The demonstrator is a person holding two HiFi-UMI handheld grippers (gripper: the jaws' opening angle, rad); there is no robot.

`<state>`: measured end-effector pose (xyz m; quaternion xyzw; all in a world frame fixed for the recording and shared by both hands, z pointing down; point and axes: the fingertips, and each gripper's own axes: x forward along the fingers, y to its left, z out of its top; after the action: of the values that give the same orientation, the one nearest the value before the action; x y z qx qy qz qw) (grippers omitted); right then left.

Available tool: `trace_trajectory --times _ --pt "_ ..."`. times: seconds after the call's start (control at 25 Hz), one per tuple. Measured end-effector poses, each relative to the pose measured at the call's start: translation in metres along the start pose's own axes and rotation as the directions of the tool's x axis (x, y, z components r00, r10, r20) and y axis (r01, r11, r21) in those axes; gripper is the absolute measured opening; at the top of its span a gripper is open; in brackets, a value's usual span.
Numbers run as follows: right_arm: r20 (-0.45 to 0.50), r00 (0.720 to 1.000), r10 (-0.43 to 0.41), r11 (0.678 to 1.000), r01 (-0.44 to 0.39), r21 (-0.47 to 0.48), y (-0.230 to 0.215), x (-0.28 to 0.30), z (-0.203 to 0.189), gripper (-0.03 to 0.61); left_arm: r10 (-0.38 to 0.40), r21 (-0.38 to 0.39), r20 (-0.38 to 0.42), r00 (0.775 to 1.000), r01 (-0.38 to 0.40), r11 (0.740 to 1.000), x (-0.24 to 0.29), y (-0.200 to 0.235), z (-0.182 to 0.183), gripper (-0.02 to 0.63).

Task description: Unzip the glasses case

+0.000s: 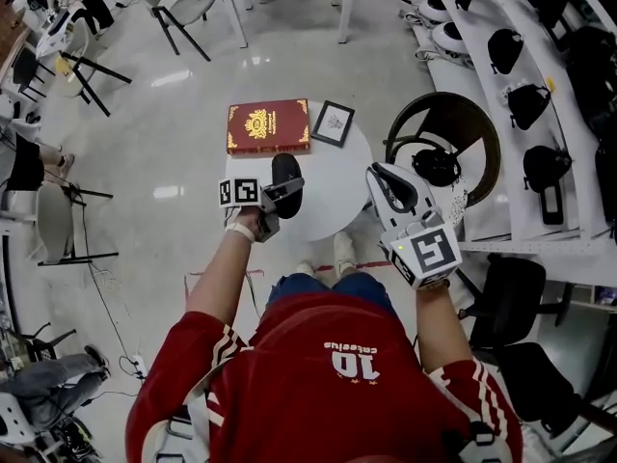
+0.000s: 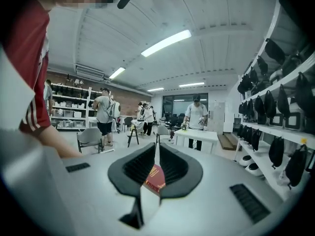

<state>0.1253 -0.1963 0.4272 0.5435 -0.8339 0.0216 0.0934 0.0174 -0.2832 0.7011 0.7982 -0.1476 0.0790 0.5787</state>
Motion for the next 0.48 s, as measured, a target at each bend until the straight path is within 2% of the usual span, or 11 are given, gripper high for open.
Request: trace_trajectory --times 0.24,0.48 --pt "-0.046 0.999 -0.011 1.0 0.011 0.003 -0.016 -0.002 -0.017 0.023 0.023 -0.14 -0.026 0.999 -0.027 0.99 0.028 0.053 -0.006 0.275" --pt "-0.096 0.995 -0.018 1.0 0.017 -0.002 -0.03 0.0 -0.037 0.023 0.108 -0.189 -0.036 0.994 -0.112 0.975 0.048 0.102 -0.007 0.276"
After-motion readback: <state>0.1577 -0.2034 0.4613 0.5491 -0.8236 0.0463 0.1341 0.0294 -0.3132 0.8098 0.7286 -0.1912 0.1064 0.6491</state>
